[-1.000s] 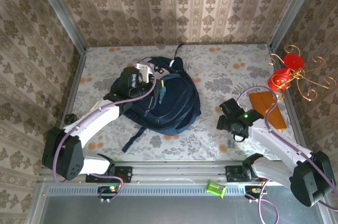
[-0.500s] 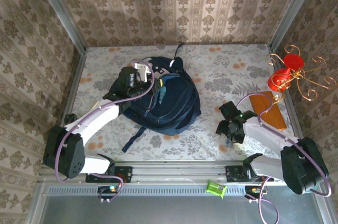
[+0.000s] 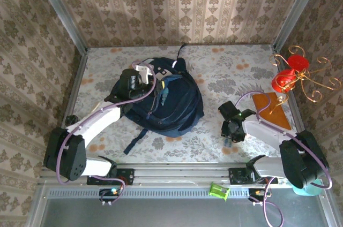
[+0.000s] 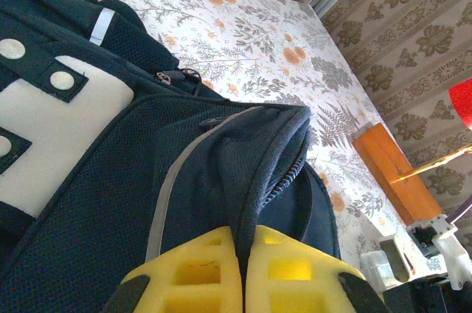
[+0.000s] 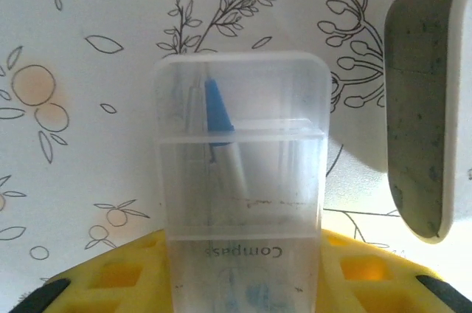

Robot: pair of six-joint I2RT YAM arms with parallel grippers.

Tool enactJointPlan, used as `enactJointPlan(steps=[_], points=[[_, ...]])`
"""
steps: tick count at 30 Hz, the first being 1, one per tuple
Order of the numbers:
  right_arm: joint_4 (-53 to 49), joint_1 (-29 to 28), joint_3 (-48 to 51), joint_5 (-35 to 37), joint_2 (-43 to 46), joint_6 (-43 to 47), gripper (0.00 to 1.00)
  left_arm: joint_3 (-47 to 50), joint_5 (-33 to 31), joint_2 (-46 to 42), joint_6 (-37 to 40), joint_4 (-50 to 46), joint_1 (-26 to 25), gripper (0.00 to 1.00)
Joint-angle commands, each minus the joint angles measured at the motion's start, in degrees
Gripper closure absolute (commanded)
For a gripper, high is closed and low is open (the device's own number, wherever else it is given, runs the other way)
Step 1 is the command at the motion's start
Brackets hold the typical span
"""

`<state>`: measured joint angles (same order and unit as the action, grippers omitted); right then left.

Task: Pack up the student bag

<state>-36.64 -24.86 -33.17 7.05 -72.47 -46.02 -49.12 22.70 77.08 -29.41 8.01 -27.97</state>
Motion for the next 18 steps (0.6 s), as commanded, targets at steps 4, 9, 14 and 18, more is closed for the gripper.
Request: enactJointPlan(steps=[4,9,14,18], points=[[13.52,-4.28,-1.82,-5.12,6.36,3.66,0.70,-0.10,-0.99,-1.59,-0.50,3.15,1.17,1.00],[21.61,-7.57,-4.01,-10.26,11.02,3.94,0.72,-0.96,-0.99,-1.70,-0.36,2.45,1.29,1.00],[31.90,-12.66,-9.25,-14.11,6.13,0.26,0.72,-1.97,0.10,-1.58,-0.39,2.69,1.20,1.00],[37.68,-16.07,-17.08,-13.72,-3.29,-3.80,0.69,-3.38,1.78,-2.44,-0.87,2.67,1.18,1.00]])
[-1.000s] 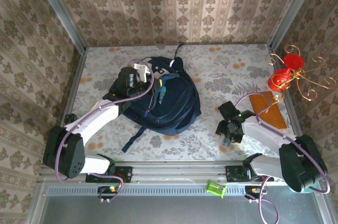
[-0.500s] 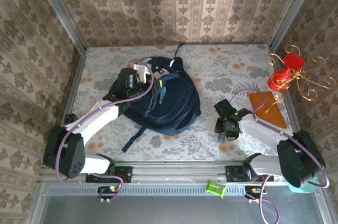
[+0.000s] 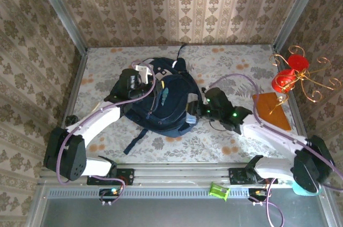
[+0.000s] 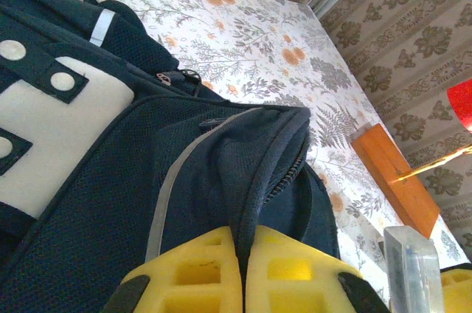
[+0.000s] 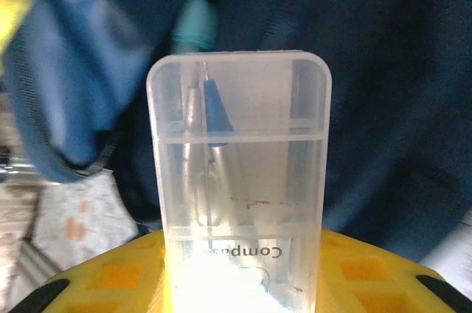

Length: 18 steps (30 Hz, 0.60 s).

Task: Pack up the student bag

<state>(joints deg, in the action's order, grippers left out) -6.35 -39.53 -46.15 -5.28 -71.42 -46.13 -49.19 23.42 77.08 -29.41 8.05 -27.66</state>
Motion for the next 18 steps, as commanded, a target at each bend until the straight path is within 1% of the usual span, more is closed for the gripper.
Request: enactJointPlan(steps=[1,3,6,8,11,13,15,18], points=[[8.38,-1.65,-6.35,-1.31,-7.12,-4.96,0.68,-3.84,1.41,-2.77,-1.06,2.52,0.86,1.00],[10.83,-1.77,-9.89,-1.84,-12.73,-7.38,0.67,-5.01,2.01,-3.44,-1.29,1.93,0.79,1.00],[11.75,-1.95,-15.38,-1.17,-19.67,-11.30,0.62,-6.54,2.06,-3.93,-1.14,0.43,0.72,1.00],[11.21,-1.95,-17.90,0.53,-23.02,-14.02,0.62,-7.24,1.77,-4.13,-1.22,0.04,0.76,1.00],[10.70,-1.88,-19.89,4.78,-25.78,-15.96,0.58,-8.63,1.88,-4.22,-1.92,0.40,0.68,1.00],[9.97,-1.93,-20.93,8.94,-26.60,-16.02,0.52,-9.76,2.57,-4.04,-2.23,0.56,0.59,1.00],[9.35,-1.96,-22.05,11.59,-27.33,-15.75,0.45,-10.31,2.86,-3.96,-2.23,0.73,0.53,1.00],[8.26,-1.96,-24.96,11.54,-29.15,-14.16,0.38,-10.15,2.65,-4.01,-2.24,1.26,0.53,1.00]])
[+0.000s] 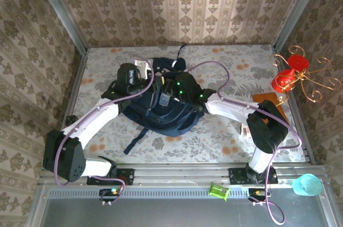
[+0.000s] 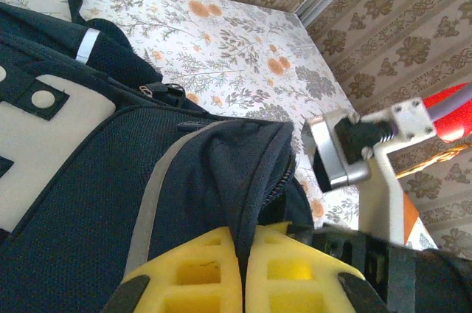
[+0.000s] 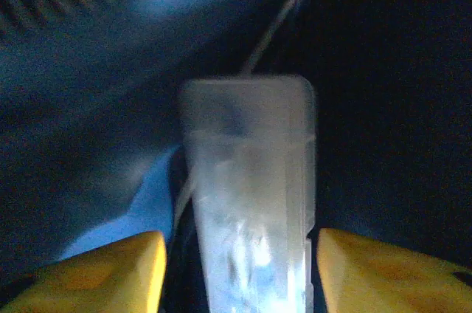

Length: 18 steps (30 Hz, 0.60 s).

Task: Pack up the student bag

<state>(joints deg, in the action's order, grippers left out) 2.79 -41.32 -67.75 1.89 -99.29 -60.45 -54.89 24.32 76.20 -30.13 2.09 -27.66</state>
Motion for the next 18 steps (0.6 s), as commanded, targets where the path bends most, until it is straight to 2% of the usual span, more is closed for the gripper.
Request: enactJointPlan(steps=[1,4,10,12,15,18], points=[[-0.85,-0.16,-4.02,3.44,-1.44,1.09,0.36,-4.27,1.49,-3.16,-1.47,7.37,0.50,1.00],[-1.41,-0.16,-3.68,2.00,0.12,4.09,0.31,-3.74,0.97,-3.25,-1.34,7.48,0.59,1.00],[-3.57,0.10,3.90,0.44,9.64,9.56,0.32,-2.77,-0.45,-3.01,-0.39,7.41,0.71,1.00],[-9.22,0.25,6.40,2.37,14.83,12.75,0.32,-2.00,-1.02,-2.69,-0.02,7.37,0.77,1.00],[-21.58,1.28,9.93,9.40,22.87,15.78,0.30,-0.32,-1.37,-2.13,-0.02,8.17,0.73,1.00],[-32.95,6.85,14.69,13.15,28.10,16.53,0.26,1.40,-1.38,-1.52,-0.69,10.13,0.75,1.00]])
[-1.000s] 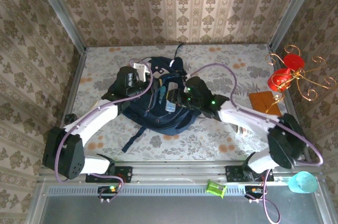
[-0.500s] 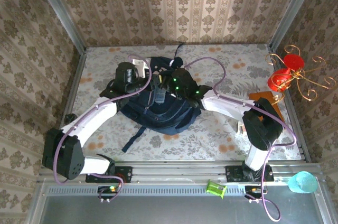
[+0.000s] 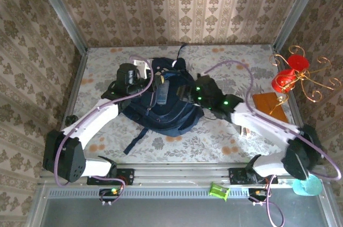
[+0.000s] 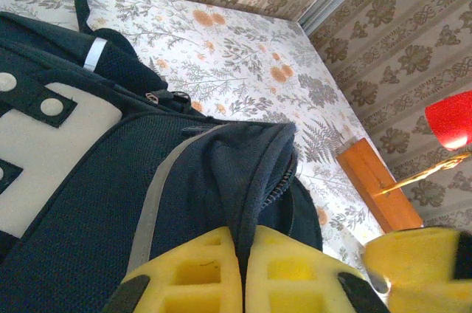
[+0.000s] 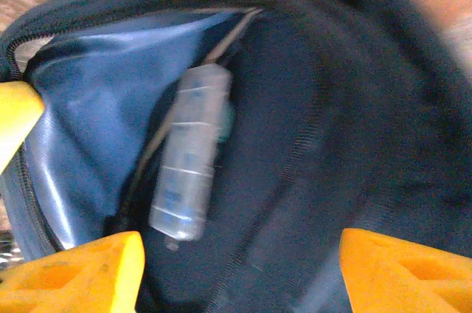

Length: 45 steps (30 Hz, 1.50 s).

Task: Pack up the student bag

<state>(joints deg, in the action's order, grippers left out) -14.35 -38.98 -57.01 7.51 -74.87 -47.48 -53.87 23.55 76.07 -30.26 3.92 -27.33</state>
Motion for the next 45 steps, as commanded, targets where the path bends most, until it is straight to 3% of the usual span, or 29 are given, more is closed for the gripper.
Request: enactJointPlan(steps=[1,9,15,23,31,38,45], points=[[-18.60,7.18,5.66,7.31,4.84,3.98,0.24,0.66,-0.62,-1.16,-0.67,8.69,0.43,1.00],[-24.68,30.02,15.35,2.63,6.50,14.00,0.14,0.67,-0.29,-0.04,-0.56,9.09,0.48,1.00],[-23.91,35.81,15.56,-0.73,1.88,16.25,0.12,0.16,0.85,1.09,-0.59,9.48,0.77,1.00],[-26.31,36.78,14.23,-3.56,-6.39,18.14,0.16,1.88,2.38,0.66,-2.34,11.32,3.18,1.00],[-26.70,33.58,16.53,-6.93,-6.13,17.17,0.36,3.07,3.41,0.57,-3.83,12.92,4.57,1.00],[-28.69,30.53,16.26,-4.36,-5.29,15.86,0.28,3.15,3.96,0.49,-4.50,13.04,4.69,1.00],[-29.92,30.72,16.67,-0.74,2.08,14.81,0.26,3.40,4.12,0.26,-4.88,13.00,4.69,1.00]])
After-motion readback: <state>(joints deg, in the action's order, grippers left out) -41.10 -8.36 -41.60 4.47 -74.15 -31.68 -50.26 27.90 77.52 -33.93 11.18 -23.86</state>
